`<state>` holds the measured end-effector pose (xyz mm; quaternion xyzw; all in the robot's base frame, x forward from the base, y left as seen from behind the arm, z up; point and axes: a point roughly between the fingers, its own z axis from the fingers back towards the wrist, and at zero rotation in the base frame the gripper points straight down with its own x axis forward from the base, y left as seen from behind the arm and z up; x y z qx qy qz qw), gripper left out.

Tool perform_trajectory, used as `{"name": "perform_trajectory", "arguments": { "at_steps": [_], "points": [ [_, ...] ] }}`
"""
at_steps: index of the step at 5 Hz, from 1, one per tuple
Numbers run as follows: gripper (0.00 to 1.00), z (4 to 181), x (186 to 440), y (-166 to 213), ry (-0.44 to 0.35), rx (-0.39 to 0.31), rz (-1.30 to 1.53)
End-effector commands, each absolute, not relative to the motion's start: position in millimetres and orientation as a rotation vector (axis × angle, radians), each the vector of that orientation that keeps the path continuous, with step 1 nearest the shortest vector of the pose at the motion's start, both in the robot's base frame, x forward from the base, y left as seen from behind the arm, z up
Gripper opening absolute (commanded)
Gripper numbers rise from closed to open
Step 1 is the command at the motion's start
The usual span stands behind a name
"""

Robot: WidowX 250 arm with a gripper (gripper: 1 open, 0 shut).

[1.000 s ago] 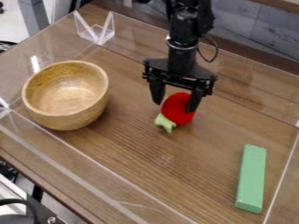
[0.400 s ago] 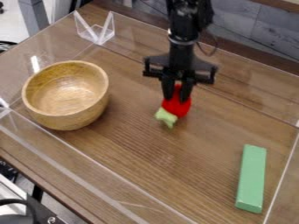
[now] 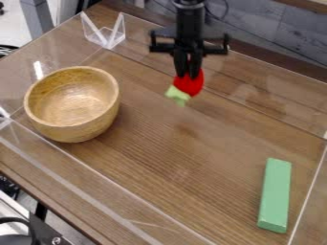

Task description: Move the red fruit to the left

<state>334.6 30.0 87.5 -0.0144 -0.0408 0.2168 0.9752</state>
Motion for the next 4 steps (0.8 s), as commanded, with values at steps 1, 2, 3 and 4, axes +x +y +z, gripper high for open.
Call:
{"name": "perform_trajectory", "arguments": {
  "at_steps": [1, 2, 3, 4],
  "points": [
    [0.00, 91.0, 351.0, 39.9, -0.131, -0.032, 0.442],
    [0.00, 78.2, 360.1, 47.6, -0.126, -0.026, 0.454],
    [0.00, 82.0, 369.3, 54.6, -0.119, -0.021, 0.519],
    [0.00, 85.3, 375.6, 60.0, -0.110, -0.015, 0.574]
  ]
}}
